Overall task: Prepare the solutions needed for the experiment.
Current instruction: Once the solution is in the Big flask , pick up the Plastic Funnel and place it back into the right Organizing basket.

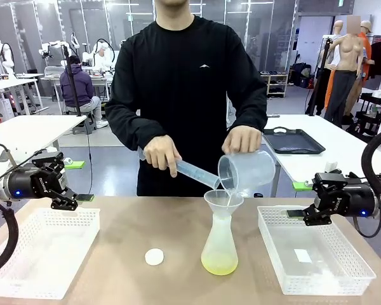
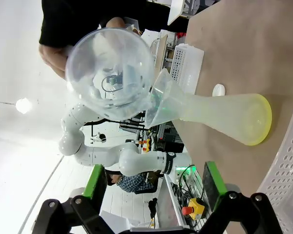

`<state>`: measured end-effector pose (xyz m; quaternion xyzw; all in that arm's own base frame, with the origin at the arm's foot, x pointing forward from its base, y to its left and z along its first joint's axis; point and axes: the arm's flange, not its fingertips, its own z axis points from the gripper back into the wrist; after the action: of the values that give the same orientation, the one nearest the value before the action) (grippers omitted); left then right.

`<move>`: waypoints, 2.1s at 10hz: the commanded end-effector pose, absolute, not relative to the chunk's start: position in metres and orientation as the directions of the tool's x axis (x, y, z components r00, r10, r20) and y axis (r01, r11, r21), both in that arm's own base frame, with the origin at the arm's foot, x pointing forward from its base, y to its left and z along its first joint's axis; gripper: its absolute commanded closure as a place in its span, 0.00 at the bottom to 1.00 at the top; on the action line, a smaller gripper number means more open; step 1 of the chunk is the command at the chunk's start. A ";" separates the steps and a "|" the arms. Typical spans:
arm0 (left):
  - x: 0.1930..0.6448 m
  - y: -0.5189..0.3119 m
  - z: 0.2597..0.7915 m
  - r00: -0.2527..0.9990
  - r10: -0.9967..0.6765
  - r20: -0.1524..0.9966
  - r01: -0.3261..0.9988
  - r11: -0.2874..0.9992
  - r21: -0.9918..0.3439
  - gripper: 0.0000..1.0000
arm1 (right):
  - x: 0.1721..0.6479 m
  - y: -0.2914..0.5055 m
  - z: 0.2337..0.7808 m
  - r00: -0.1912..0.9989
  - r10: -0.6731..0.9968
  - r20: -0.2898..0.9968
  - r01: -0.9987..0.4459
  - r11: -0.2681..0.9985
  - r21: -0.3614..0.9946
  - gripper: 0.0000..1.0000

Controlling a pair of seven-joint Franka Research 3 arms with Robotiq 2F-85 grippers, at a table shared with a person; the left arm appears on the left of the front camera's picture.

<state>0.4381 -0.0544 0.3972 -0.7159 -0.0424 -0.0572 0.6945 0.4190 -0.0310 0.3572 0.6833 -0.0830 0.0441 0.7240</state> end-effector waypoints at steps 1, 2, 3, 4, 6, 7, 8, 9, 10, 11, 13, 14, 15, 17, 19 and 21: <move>0.437 -0.055 0.398 0.988 -0.020 0.151 0.150 -0.035 -0.988 0.00 | 0.420 -0.031 0.358 0.982 -0.048 0.183 -0.180 0.064 0.982 0.00; 0.437 -0.055 0.398 0.988 -0.020 0.151 0.150 -0.035 -0.988 0.00 | 0.420 -0.031 0.358 0.982 -0.048 0.183 -0.180 0.064 0.982 0.00; 0.437 -0.055 0.398 0.988 -0.020 0.151 0.150 -0.035 -0.988 0.00 | 0.420 -0.031 0.358 0.982 -0.048 0.183 -0.180 0.064 0.982 0.00; 0.437 -0.055 0.398 0.988 -0.020 0.151 0.150 -0.035 -0.988 0.00 | 0.420 -0.031 0.358 0.982 -0.048 0.183 -0.180 0.064 0.982 0.00; 0.437 -0.055 0.398 0.988 -0.020 0.151 0.150 -0.035 -0.988 0.00 | 0.420 -0.031 0.358 0.982 -0.048 0.183 -0.180 0.064 0.982 0.00; 0.437 -0.055 0.398 0.988 -0.020 0.151 0.150 -0.035 -0.988 0.00 | 0.420 -0.031 0.358 0.982 -0.048 0.183 -0.180 0.064 0.982 0.00; 0.437 -0.055 0.398 0.988 -0.020 0.151 0.150 -0.035 -0.988 0.00 | 0.419 -0.031 0.357 0.982 -0.050 0.180 -0.177 0.062 0.982 0.00; 0.437 -0.055 0.398 0.988 -0.020 0.151 0.150 -0.035 -0.988 0.00 | 0.407 -0.021 0.377 0.976 -0.033 0.216 -0.207 0.177 0.962 0.00; 0.437 -0.055 0.398 0.988 -0.020 0.151 0.150 -0.035 -0.988 0.00 | 0.399 -0.012 0.395 0.979 -0.006 0.206 -0.198 0.243 0.950 0.00; 0.437 -0.055 0.398 0.988 -0.020 0.151 0.150 -0.035 -0.988 0.00 | 0.394 -0.004 0.413 0.982 0.005 0.191 -0.183 0.316 0.931 0.00; 0.437 -0.055 0.398 0.988 -0.020 0.151 0.150 -0.035 -0.988 0.00 | 0.391 0.014 0.453 0.986 0.007 0.166 -0.152 0.445 0.882 0.00; 0.437 -0.055 0.398 0.988 -0.020 0.151 0.150 -0.035 -0.988 0.00 | 0.393 0.024 0.469 0.989 -0.024 0.145 -0.114 0.504 0.856 0.00; 0.437 -0.055 0.398 0.988 -0.020 0.151 0.150 -0.035 -0.988 0.00 | 0.396 0.034 0.483 0.992 -0.051 0.120 -0.071 0.558 0.827 0.00; 0.437 -0.055 0.398 0.988 -0.020 0.151 0.150 -0.035 -0.988 0.00 | 0.404 0.052 0.510 0.991 -0.089 0.105 -0.028 0.619 0.785 0.00; 0.437 -0.055 0.398 0.988 -0.020 0.151 0.150 -0.035 -0.988 0.00 | 0.406 0.064 0.528 0.984 -0.130 0.123 -0.002 0.681 0.732 0.00; 0.437 -0.055 0.398 0.988 -0.020 0.151 0.150 -0.035 -0.988 0.00 | 0.407 0.068 0.533 0.979 -0.157 0.130 0.016 0.696 0.718 0.00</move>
<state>0.4381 -0.0546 0.3971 -0.7159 -0.0422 -0.0573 0.6945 0.4073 0.0637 0.5317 0.4000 -0.0931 -0.0301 0.9113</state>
